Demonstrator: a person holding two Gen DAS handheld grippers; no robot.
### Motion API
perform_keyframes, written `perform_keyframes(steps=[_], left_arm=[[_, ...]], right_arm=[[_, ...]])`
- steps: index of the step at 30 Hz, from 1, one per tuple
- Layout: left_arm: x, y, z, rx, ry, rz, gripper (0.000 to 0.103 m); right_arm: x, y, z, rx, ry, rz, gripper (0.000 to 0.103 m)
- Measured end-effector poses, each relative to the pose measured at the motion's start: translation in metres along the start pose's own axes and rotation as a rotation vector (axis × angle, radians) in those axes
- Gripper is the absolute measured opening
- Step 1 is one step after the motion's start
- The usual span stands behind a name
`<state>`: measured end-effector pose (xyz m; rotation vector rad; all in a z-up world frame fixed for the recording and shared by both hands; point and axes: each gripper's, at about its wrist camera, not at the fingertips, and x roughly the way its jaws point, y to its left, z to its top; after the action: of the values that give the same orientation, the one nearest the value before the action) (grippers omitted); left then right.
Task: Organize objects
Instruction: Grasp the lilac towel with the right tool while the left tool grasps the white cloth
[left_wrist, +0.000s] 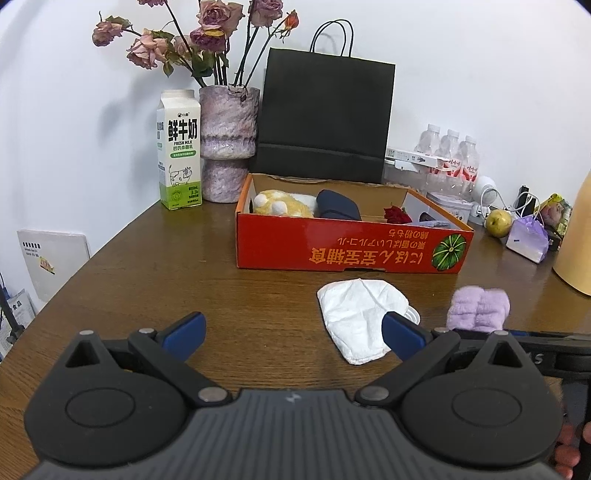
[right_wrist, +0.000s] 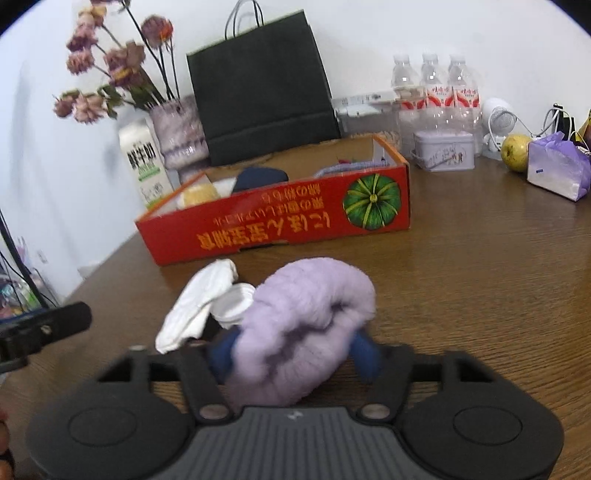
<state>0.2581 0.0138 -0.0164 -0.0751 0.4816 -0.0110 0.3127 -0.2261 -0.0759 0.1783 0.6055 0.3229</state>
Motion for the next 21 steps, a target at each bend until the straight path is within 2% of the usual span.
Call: perform_keyframes(steps=[2,5,8,10,15,21], left_arm=[[0.002,0.001,0.0,-0.005,0.009,0.002,0.103],[0.005,0.003,-0.001,-0.013,0.025,0.002,0.103],[0.007,0.003,-0.002,-0.009,0.037,-0.002,0.103],[0.009,0.002,-0.003,-0.002,0.046,-0.009,0.103],[0.016,-0.006,-0.007,0.025,0.078,-0.029,0.103],[0.034,-0.024,-0.009,0.059,0.134,-0.046,0.103]], right_arm=[[-0.01,0.001,-0.001,-0.02,-0.04,-0.009,0.031],[-0.027,0.005,-0.003,-0.096,-0.111,-0.065,0.029],[-0.046,0.013,-0.009,-0.224,-0.207,-0.141,0.029],[-0.056,0.013,-0.012,-0.268,-0.238,-0.162,0.029],[-0.061,0.0,-0.009,-0.226,-0.237,-0.173,0.029],[-0.058,0.004,-0.012,-0.237,-0.234,-0.195,0.029]])
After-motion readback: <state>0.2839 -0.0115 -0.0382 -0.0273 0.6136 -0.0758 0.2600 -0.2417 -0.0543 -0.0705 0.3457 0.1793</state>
